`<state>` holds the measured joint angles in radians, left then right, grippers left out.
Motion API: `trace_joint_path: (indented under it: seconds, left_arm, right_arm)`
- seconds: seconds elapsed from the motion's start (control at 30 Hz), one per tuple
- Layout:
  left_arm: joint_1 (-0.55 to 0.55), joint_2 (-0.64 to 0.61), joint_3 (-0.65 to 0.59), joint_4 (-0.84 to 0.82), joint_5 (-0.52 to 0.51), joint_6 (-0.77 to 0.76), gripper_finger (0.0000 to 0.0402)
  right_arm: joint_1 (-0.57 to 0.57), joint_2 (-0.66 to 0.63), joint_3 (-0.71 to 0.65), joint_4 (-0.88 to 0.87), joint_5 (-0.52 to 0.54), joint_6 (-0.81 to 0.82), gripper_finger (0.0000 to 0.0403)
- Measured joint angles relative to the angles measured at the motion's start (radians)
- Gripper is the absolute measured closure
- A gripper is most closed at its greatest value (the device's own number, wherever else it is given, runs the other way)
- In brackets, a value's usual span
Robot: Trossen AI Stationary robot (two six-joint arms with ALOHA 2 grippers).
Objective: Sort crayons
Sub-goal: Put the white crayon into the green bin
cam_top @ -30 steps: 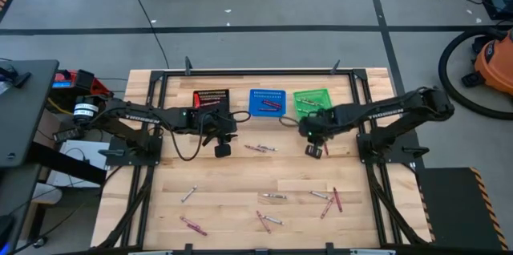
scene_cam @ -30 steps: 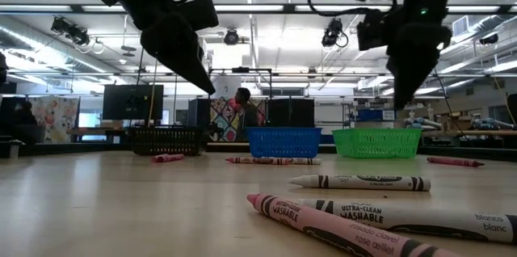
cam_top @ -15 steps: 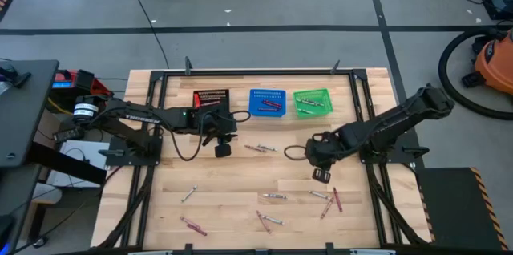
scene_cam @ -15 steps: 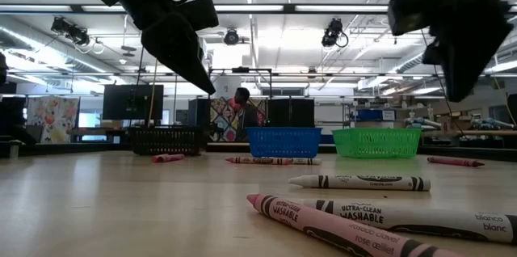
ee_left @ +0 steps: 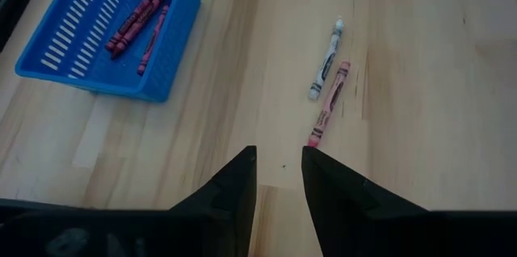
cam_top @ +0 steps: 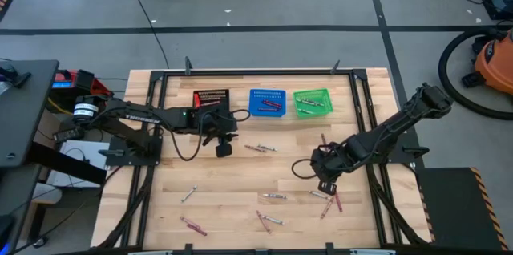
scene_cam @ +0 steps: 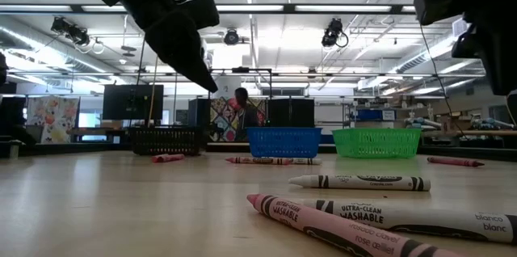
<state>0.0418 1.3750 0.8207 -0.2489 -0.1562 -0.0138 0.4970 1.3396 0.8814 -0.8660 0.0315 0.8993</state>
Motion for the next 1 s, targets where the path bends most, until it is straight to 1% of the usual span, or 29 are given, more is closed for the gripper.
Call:
trace_joint_path:
  seconds: [0.27, 0.43, 0.53, 0.6, 0.77, 1.0]
  left_arm:
    - [0.000, 0.000, 0.000, 0.013, 0.000, -0.007, 0.0290]
    - [0.000, 0.000, 0.000, 0.013, 0.000, -0.051, 0.0290]
    - [0.000, 0.000, 0.000, 0.013, 0.000, -0.093, 0.0290]
    - [0.000, 0.000, 0.000, 0.012, 0.000, -0.127, 0.0290]
    - [-0.018, 0.000, 0.000, 0.011, 0.000, -0.220, 0.0290]
    - [-0.086, 0.000, 0.000, 0.011, 0.000, -0.346, 0.0290]
  right_arm:
    - [0.002, 0.000, 0.000, 0.018, 0.005, 0.002, 0.0324]
    - [0.008, 0.000, 0.000, 0.017, 0.097, 0.001, 0.0324]
    - [0.015, 0.000, 0.000, 0.017, 0.152, -0.002, 0.0324]
    - [0.021, 0.000, 0.000, 0.016, 0.170, -0.006, 0.0324]
    - [0.039, 0.000, 0.000, 0.015, 0.186, -0.011, 0.0324]
    - [0.045, 0.000, 0.000, 0.013, 0.196, -0.041, 0.0324]
